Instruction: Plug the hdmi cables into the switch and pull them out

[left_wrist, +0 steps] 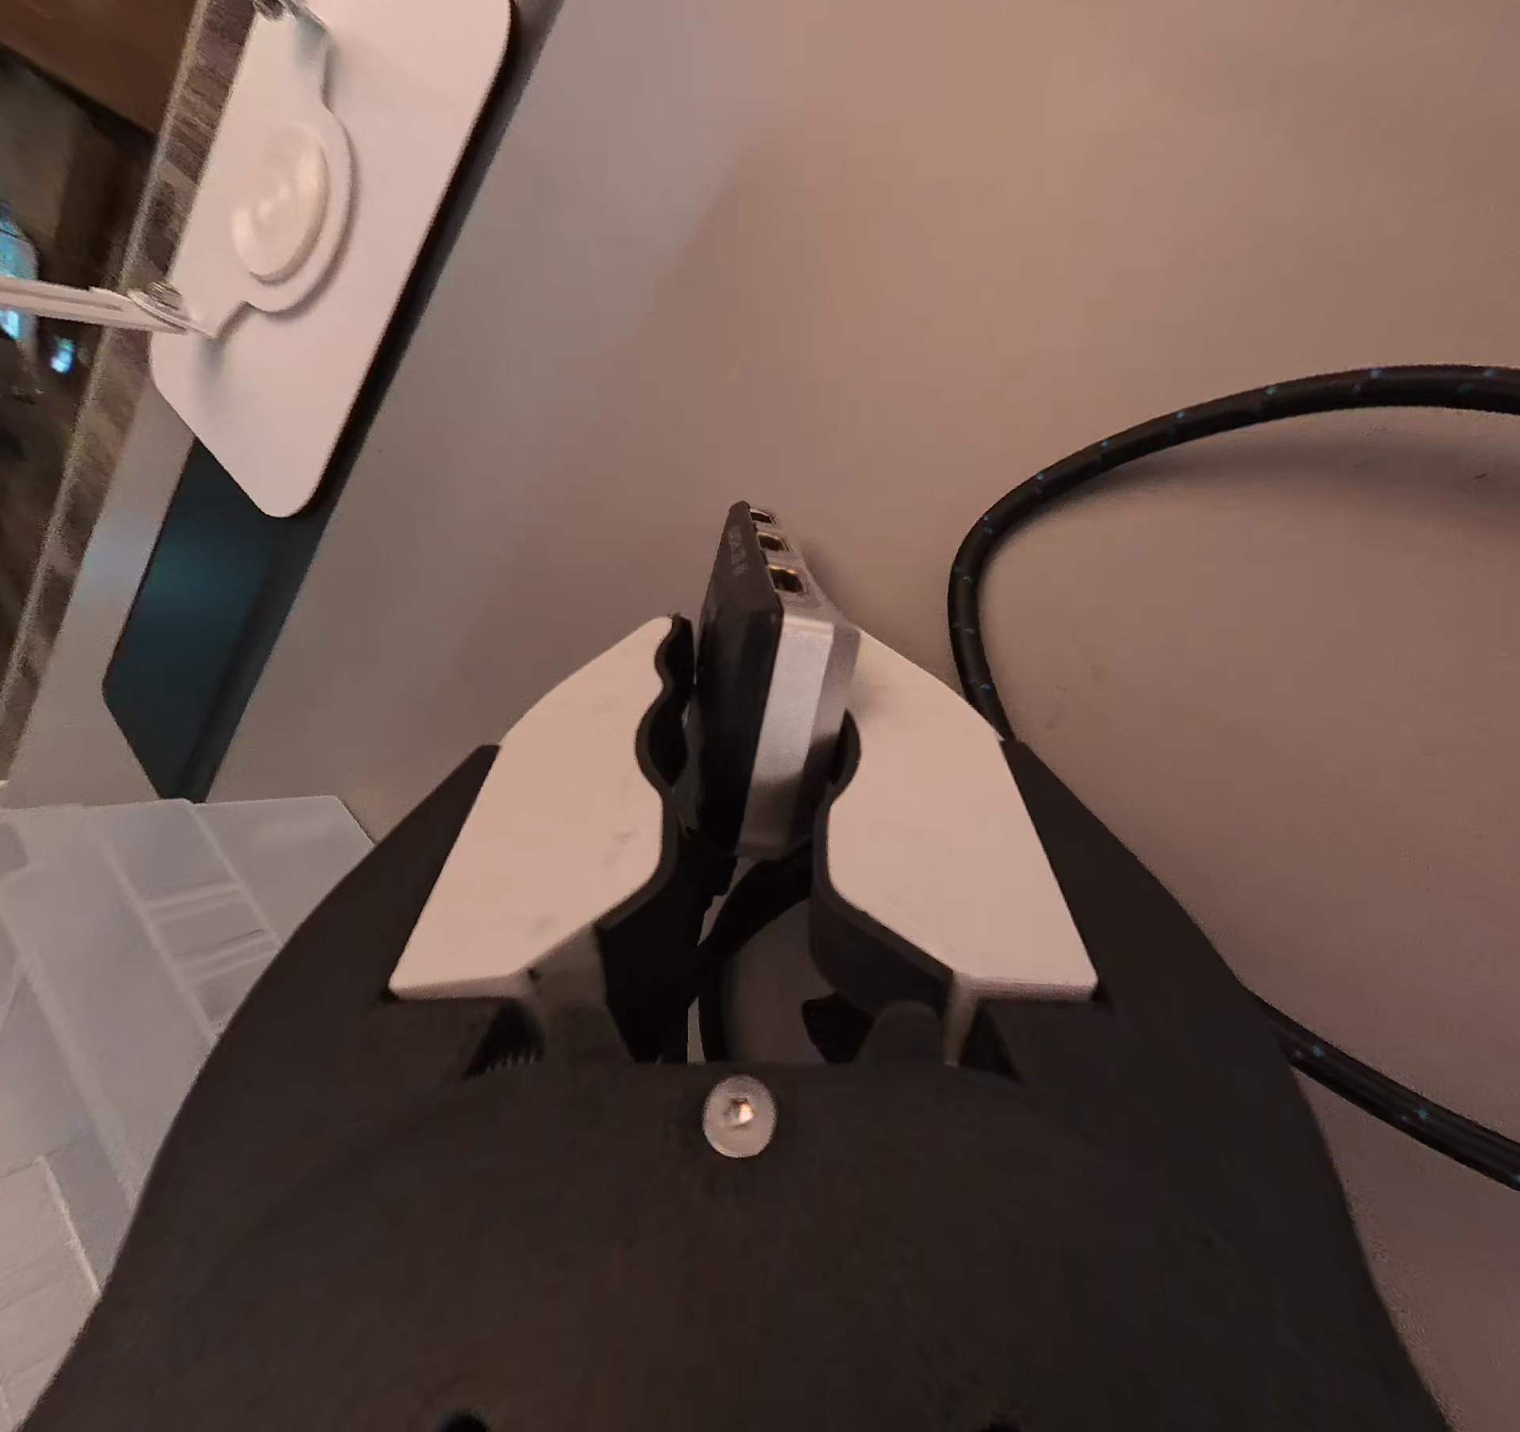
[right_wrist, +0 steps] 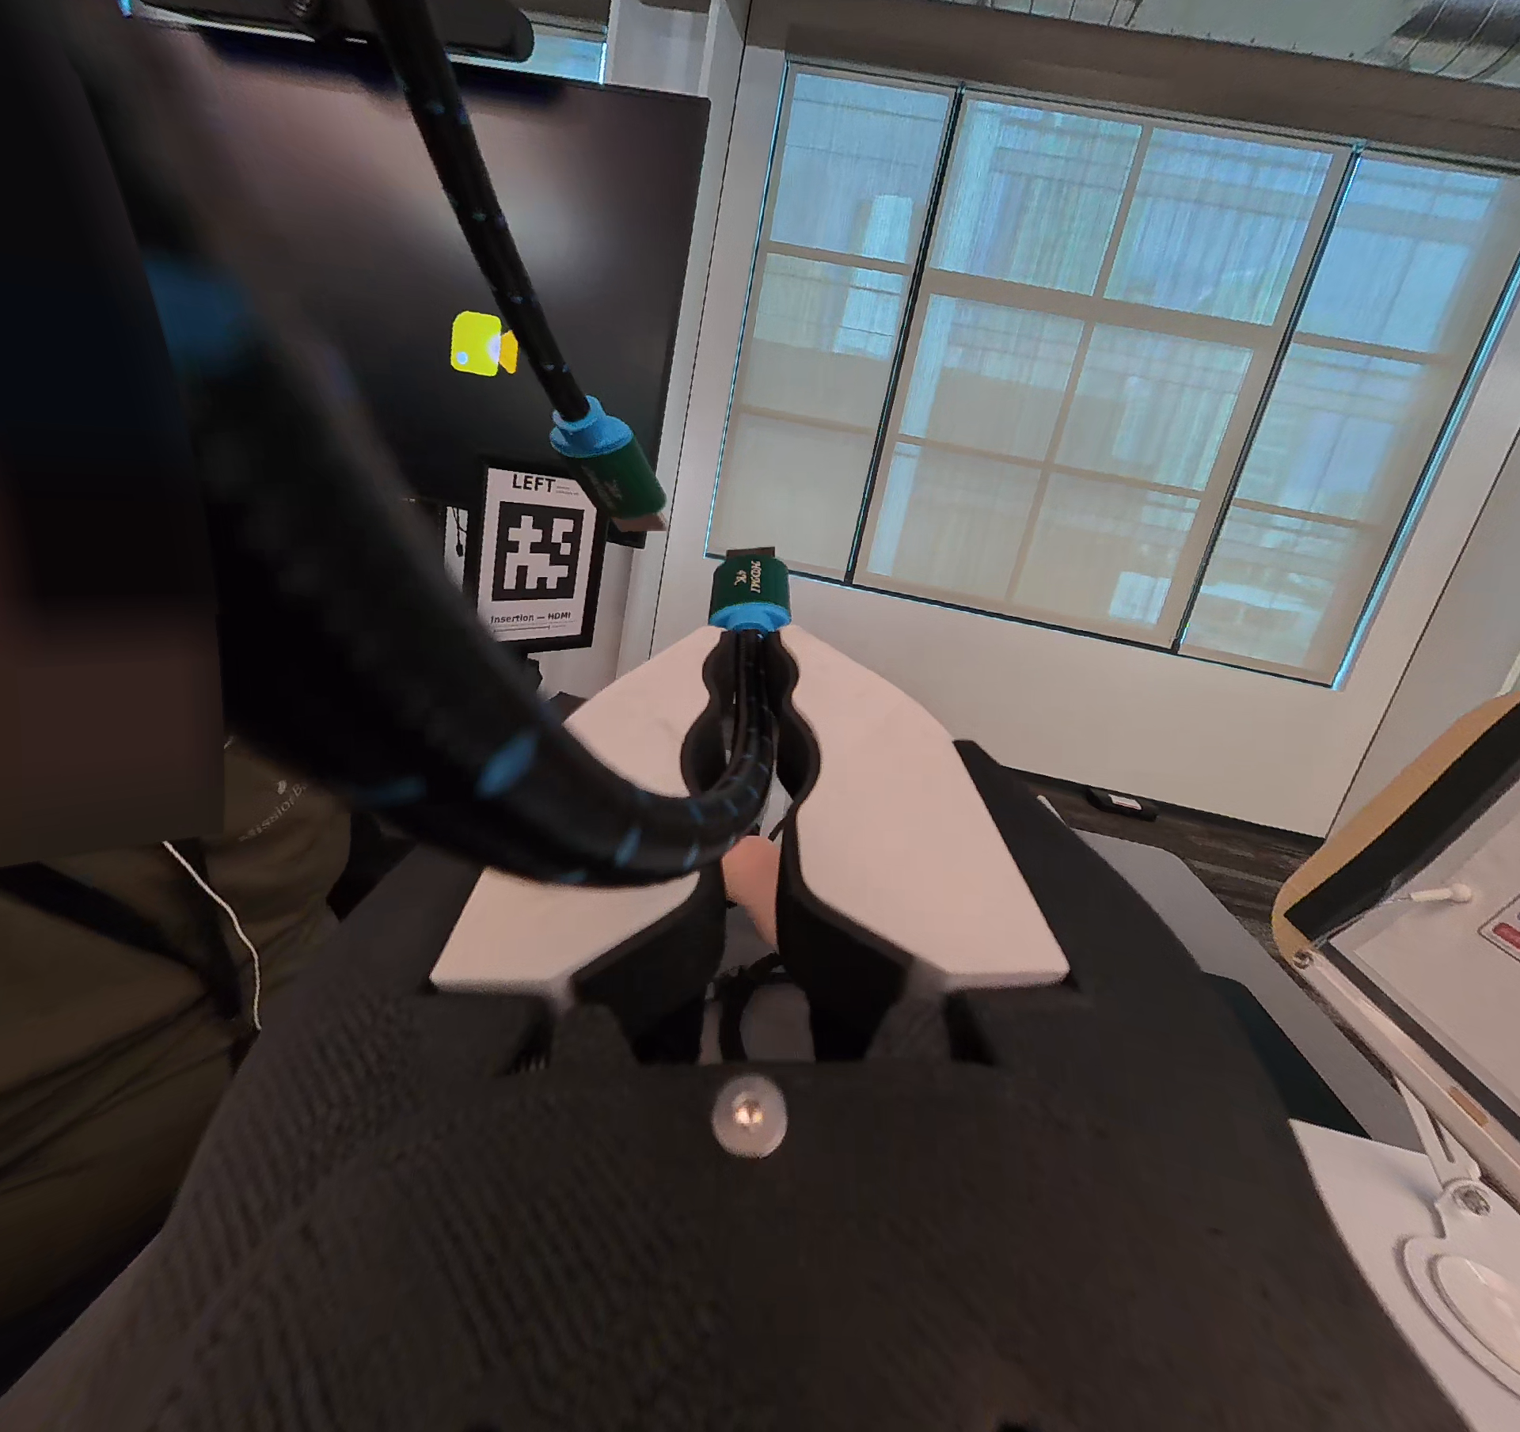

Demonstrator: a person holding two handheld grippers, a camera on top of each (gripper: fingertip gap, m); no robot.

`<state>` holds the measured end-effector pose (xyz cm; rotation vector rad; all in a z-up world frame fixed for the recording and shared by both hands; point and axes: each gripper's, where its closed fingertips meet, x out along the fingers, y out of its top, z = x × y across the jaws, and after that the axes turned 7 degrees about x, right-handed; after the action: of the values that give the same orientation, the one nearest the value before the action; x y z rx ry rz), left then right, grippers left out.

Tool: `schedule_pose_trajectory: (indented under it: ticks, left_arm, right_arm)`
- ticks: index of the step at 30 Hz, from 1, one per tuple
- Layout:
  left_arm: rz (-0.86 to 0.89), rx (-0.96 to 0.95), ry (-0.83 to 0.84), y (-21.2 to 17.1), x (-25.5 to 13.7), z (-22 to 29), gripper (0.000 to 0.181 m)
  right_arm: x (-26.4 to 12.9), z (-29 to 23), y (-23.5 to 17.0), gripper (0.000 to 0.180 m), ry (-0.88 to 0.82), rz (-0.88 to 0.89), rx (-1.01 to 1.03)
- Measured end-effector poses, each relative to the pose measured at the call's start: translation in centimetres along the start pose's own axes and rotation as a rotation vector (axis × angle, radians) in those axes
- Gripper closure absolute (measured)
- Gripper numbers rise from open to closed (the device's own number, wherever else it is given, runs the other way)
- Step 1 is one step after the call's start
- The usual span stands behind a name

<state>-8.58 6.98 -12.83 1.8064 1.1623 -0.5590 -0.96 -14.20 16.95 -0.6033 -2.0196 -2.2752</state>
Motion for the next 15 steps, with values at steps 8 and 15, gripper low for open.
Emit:
schedule_pose_trajectory:
  ticks: [8,15]
  left_arm:
    - [0.005,0.006,0.001,-0.1,1.2,0.0,0.147]
    - [0.1,0.027,0.084,1.5,-0.2,-1.5,0.149]
  right_arm:
    - [-0.5,-0.9,0.6,0.172,0.017,0.002,-0.02]
    - [-0.9,-0.5,0.5,0.173,-0.021,-0.01,-0.063]
